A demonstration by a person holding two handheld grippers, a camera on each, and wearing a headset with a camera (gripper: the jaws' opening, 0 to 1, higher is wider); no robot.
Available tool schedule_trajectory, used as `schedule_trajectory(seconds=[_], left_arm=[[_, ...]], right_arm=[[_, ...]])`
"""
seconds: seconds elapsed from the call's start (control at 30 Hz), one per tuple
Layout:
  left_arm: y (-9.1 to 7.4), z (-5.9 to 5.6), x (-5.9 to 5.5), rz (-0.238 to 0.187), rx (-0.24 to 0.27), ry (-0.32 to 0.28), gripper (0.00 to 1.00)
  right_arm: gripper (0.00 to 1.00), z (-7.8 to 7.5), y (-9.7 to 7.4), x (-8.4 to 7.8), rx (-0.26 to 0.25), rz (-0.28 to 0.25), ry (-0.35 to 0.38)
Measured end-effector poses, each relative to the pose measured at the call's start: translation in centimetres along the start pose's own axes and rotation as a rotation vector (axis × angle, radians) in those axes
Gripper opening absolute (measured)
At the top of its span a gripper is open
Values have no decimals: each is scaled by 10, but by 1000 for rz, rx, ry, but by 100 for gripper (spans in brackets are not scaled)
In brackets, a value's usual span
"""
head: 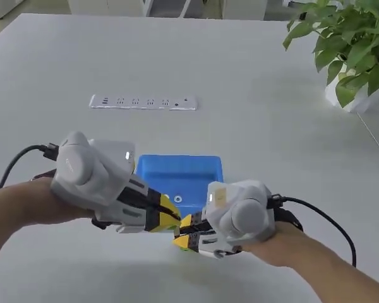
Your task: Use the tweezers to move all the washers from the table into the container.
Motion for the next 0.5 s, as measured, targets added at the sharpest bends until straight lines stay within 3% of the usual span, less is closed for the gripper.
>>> schedule_trajectory(seconds=[0.2,0.5], left_arm=[[-1,0,-1,6,7,-8,8],[-11,3,0,-1,37,-33,18]], right_arm=[[8,1,1,1,2,0,2],[8,3,2,3,4,-4,-1]])
Point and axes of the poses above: the centre of the closed fingertips' face, and the gripper's own axes: y roughly forward along the fingers, z roughly to its left, x roughly out of its top, the point moved 4 cm from there along -y, roughly backward along the fingers, and after that the axes turned 15 degrees about y, right-handed, at the moved point
